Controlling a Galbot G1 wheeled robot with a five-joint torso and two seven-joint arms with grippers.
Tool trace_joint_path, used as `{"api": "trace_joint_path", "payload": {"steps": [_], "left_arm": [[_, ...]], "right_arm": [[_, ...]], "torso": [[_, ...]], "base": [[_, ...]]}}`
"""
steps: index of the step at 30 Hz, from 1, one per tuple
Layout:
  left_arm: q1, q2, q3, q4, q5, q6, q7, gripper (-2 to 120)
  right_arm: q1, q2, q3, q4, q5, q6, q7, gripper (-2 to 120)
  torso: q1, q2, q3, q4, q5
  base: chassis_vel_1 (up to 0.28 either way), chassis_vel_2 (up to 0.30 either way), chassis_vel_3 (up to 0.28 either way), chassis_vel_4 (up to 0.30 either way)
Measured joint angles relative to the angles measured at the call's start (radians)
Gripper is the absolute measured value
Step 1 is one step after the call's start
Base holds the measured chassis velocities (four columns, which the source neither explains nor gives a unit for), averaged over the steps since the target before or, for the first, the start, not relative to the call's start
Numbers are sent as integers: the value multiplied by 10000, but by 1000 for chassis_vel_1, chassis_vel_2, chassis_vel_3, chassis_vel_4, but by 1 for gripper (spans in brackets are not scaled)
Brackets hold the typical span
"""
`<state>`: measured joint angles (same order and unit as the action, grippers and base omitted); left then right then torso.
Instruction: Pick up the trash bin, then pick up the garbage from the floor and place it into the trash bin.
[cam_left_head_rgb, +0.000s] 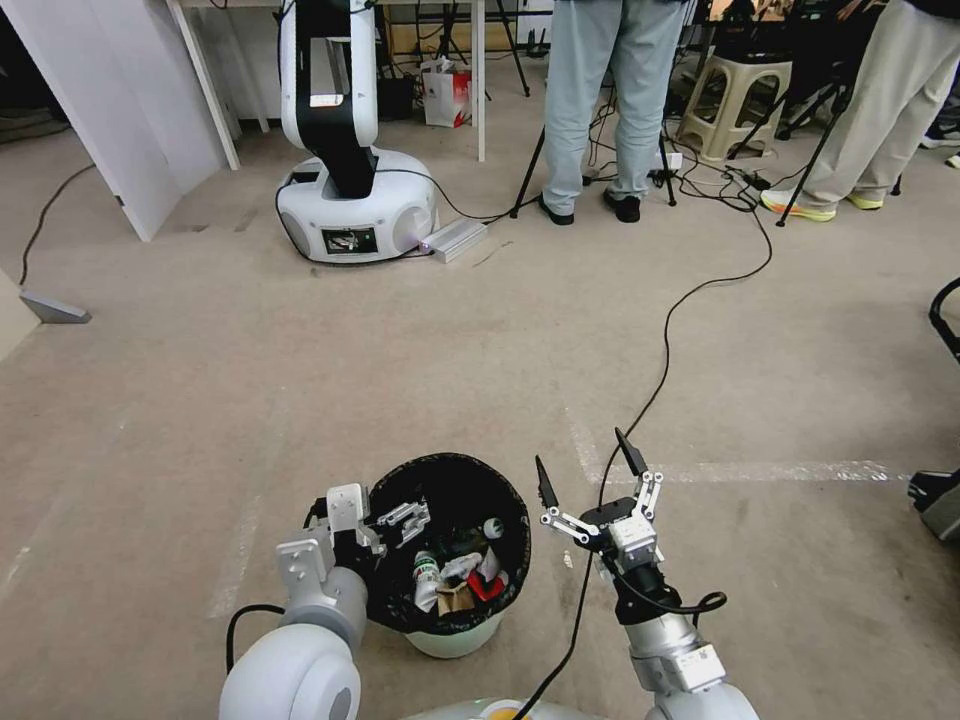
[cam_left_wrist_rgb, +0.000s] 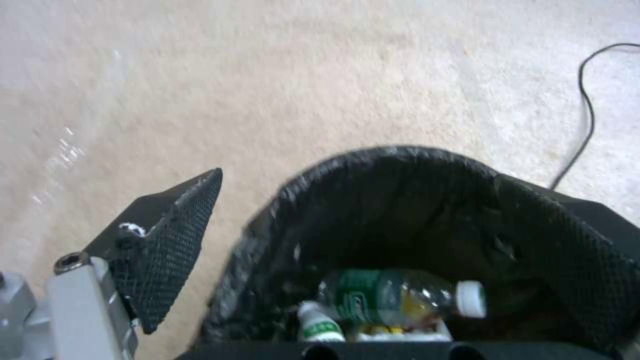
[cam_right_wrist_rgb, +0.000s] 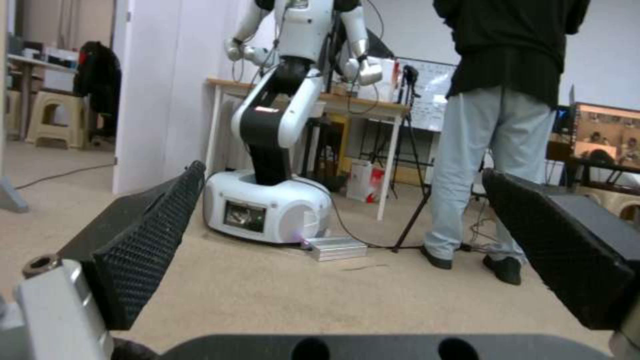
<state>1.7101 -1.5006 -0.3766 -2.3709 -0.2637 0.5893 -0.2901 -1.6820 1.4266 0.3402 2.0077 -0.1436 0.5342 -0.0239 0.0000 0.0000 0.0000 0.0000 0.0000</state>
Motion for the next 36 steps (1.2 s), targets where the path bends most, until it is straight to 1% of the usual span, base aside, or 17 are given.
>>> {"api": "trace_joint_path", "payload": {"steps": [1, 2, 3, 4, 5, 6, 7, 8, 9, 11, 12, 13, 14, 15, 18, 36], "left_arm": [[133, 25, 24, -21, 353, -305, 128, 99], [319, 60, 44, -4, 954, -982, 409, 99], [319, 60, 44, -4, 954, -982, 409, 99], [459, 88, 30, 93, 1488, -1684, 731, 99], [664, 113, 24, 330, 2190, -2694, 1163, 100], [664, 113, 24, 330, 2190, -2694, 1163, 100], [858, 122, 14, 608, 2788, -3660, 1440, 100], [1030, 120, 17, 846, 3247, -4416, 1563, 100], [1030, 120, 17, 846, 3247, -4416, 1563, 100], [1310, 93, 22, 1241, 4110, -6168, 1787, 100], [1310, 93, 22, 1241, 4110, -6168, 1787, 100], [1368, 81, 22, 1389, 4367, -6731, 1818, 100], [1396, 73, 20, 1489, 4502, -7105, 1825, 100], [1404, 67, 18, 1533, 4545, -7268, 1824, 100], [1411, 56, 13, 1580, 4568, -7392, 1825, 100], [1388, 51, 6, 1584, 4489, -7286, 1772, 100]], "right_arm": [[-1, 36, -19, 50, 1, -30, 136, 100], [-28, 87, -70, 146, 7, -144, 356, 100], [-28, 87, -70, 146, 7, -144, 356, 100], [-53, 129, -119, 208, 11, -241, 541, 100], [-84, 214, -182, 283, 10, -335, 801, 100], [-84, 214, -182, 283, 10, -335, 801, 100], [-125, 289, -199, 355, -78, -401, 1006, 100], [-172, 341, -197, 439, -272, -507, 1255, 100], [-172, 341, -197, 439, -272, -507, 1255, 100], [-258, 410, -167, 596, -661, -766, 1710, 100], [-258, 410, -167, 596, -661, -766, 1710, 100], [-286, 425, -153, 655, -720, -887, 1848, 100], [-299, 437, -136, 676, -726, -945, 1897, 100], [-307, 455, -105, 677, -761, -973, 1924, 100], [-319, 479, -64, 678, -830, -995, 1939, 100], [-317, 481, -50, 659, -845, -997, 1922, 100]], "torso": [[0, 0, 0, 0, 0], [-1, 0, 0, 1, 0], [-1, 0, 0, 1, 0], [0, 1, 0, 0, 1], [0, 0, 0, 1, 0], [0, 0, 0, 1, 0], [0, 0, 0, 0, 0], [0, 0, 0, 0, -1], [0, 0, 0, 0, -1], [0, 0, 0, 0, 0], [0, 0, 0, 0, 0], [0, 1, 0, 0, -1], [0, 0, 0, 0, 0], [0, 1, 0, 0, 0], [0, 1, 0, 0, 0], [0, 0, 0, 0, 0]], "base": [[0, 0, 0, 0], [0, 0, 0, 0], [0, 0, 0, 0], [0, 0, 0, 0], [0, 0, 0, 0], [0, 0, 0, 0], [0, 0, 0, 0], [0, 0, 0, 0], [0, 0, 0, 0], [0, 0, 0, 0], [0, 0, 0, 0], [0, 0, 0, 0], [0, 0, 0, 0], [0, 0, 0, 0], [0, 0, 0, 0], [0, 0, 0, 0]]}}
